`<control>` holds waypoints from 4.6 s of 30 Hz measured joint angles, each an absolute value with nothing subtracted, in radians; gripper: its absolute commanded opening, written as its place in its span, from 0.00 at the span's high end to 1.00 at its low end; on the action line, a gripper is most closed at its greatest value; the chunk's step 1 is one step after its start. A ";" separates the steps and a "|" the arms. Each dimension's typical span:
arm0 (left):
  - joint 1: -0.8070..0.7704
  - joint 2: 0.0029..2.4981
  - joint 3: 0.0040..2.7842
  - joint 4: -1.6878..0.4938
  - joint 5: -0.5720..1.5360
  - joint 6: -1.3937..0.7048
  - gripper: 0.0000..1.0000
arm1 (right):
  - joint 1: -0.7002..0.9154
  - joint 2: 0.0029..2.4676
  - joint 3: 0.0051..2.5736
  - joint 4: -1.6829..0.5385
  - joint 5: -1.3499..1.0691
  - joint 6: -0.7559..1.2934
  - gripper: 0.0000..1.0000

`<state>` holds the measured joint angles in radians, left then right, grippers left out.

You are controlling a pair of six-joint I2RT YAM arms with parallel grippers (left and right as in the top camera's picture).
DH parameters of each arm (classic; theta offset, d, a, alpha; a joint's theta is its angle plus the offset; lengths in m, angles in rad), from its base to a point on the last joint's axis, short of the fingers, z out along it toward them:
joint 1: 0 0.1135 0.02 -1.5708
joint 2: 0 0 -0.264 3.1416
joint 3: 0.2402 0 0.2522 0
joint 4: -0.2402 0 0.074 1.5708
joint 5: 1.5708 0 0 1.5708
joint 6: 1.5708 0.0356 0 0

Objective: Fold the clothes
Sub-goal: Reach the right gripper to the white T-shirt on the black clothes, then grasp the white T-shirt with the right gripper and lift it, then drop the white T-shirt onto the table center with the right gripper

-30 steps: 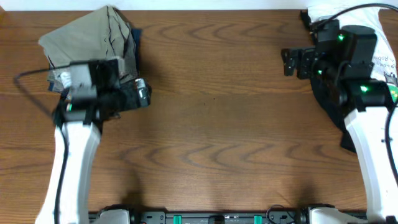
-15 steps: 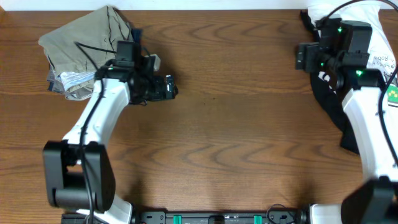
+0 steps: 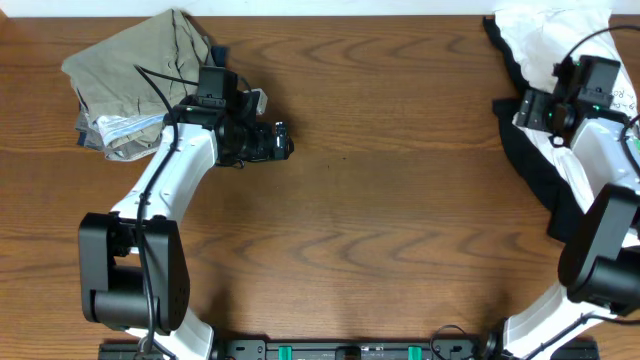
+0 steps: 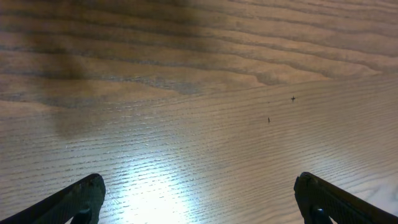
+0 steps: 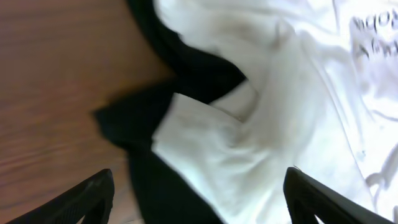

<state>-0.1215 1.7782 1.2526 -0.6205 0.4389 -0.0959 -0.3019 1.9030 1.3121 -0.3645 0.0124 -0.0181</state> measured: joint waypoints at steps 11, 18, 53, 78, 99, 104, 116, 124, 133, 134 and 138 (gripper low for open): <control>-0.121 1.778 1.253 -0.620 0.439 -0.096 0.02 | -0.358 2.025 1.312 -0.271 0.007 -0.001 0.47; -0.121 1.778 1.253 -0.620 0.439 -0.096 0.02 | -0.360 2.042 1.312 -0.243 0.004 -0.008 0.91; -0.104 1.772 1.253 -0.599 0.439 -0.096 0.02 | -0.156 1.442 1.315 -0.344 -0.240 -0.001 0.99; 0.136 1.300 1.254 -0.727 0.439 -0.079 0.02 | 0.420 1.420 1.551 -0.500 -0.320 0.014 0.99; 0.136 1.300 1.254 -0.753 0.408 -0.055 0.02 | 0.507 1.334 2.088 -0.937 -0.230 -0.095 0.99; 0.136 1.300 1.254 -0.755 0.408 -0.055 0.02 | 0.375 1.389 2.088 -0.957 -0.212 -0.095 0.99; 0.136 1.304 1.254 -0.756 0.408 -0.046 0.02 | 0.171 1.837 2.076 -0.881 -0.371 -0.095 0.99; 0.136 1.334 1.254 -0.757 0.407 -0.036 0.02 | 0.158 2.033 2.072 -0.747 -0.420 -0.095 0.99; 0.136 1.390 1.254 -0.756 0.407 -0.028 0.02 | 0.139 2.059 2.071 -0.697 -0.422 -0.095 0.07; 0.136 1.395 1.254 -0.756 0.407 -0.028 0.02 | 0.133 2.059 2.071 -0.722 -0.419 -0.095 0.05; 0.136 1.415 1.254 -0.756 0.404 -0.026 0.02 | 0.103 2.059 2.071 -0.848 -0.376 -0.097 0.01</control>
